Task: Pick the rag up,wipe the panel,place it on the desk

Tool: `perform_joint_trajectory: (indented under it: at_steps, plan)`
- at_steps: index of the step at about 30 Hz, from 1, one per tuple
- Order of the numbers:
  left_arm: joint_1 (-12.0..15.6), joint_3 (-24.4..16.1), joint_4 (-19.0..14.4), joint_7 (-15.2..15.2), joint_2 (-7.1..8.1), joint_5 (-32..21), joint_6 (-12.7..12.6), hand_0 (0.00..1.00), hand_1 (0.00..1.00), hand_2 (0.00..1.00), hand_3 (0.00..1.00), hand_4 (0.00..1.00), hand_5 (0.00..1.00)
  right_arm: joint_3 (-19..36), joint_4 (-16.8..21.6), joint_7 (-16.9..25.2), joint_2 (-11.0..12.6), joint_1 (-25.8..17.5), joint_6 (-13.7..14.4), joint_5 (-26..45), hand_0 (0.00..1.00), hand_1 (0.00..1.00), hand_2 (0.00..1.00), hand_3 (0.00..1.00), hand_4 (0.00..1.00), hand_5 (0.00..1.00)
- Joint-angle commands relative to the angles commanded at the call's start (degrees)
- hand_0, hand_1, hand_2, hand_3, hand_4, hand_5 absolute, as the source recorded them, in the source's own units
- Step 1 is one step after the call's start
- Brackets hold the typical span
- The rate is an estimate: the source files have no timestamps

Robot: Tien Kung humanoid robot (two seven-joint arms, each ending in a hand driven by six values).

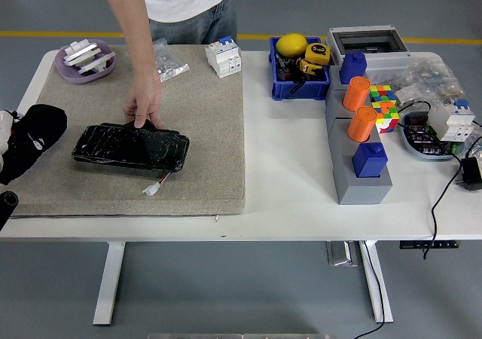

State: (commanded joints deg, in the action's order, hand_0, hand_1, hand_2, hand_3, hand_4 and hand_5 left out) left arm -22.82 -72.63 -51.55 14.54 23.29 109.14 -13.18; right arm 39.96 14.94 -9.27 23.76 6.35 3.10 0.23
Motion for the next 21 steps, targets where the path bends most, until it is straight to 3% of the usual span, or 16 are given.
perform_joint_trajectory:
  at_steps: [4,8,21]
  plan:
    - [3.3,-3.0,-6.7,1.1,-1.15,2.6,-1.3,0.218,0.398,0.539,0.459,0.002,0.002,0.1,0.0,0.1,0.0,-0.1,-0.1,0.0,0.752,0.631,0.631,0.56,0.9,0.413]
    - [5.4,-3.0,-12.3,1.8,-2.35,3.9,-2.7,0.216,0.393,0.548,0.458,0.002,0.002,0.3,-0.1,0.2,-0.1,-0.3,-0.3,0.1,0.75,0.63,0.631,0.56,0.901,0.414]
    - [2.5,2.0,-9.2,2.8,-4.3,4.1,-3.6,0.215,0.396,0.549,0.459,0.002,0.002,0.5,0.1,0.5,0.1,0.2,-0.2,-0.2,0.75,0.631,0.633,0.56,0.905,0.418]
